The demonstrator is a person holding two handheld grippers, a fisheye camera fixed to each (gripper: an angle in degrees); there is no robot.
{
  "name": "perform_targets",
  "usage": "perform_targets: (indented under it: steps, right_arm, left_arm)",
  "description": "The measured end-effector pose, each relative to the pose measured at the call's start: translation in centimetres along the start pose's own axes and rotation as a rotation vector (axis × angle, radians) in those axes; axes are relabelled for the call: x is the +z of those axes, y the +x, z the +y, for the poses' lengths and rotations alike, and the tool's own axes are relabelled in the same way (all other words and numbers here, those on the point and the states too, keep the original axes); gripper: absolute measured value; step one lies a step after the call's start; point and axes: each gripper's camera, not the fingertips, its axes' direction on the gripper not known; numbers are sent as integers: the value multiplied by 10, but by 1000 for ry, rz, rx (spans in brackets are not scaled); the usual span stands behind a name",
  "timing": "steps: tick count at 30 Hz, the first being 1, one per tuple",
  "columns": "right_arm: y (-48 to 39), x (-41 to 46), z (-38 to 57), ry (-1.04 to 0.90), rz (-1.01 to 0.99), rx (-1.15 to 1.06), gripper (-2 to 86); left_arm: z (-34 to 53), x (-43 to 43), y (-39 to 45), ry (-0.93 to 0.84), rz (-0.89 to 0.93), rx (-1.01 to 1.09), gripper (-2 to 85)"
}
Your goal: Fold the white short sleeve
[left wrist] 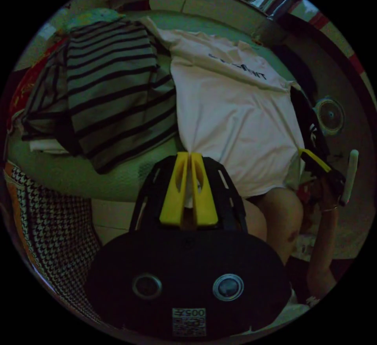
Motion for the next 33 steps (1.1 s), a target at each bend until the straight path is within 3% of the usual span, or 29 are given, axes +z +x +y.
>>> perform_targets:
  steps: [8, 19, 25, 33]
  right_arm:
    - [45, -27, 90, 82, -174, 52, 16]
    - [92, -56, 207, 138, -254, 62, 72]
    - [88, -56, 236, 81, -172, -40, 87]
    - [119, -46, 273, 30, -244, 79, 84]
  left_arm:
    - [62, -26, -20, 17, -48, -45, 34]
    - [141, -51, -32, 35, 2, 7, 86]
    - [154, -46, -21, -10, -18, 23, 89]
    - [161, -49, -15, -48, -36, 13, 75]
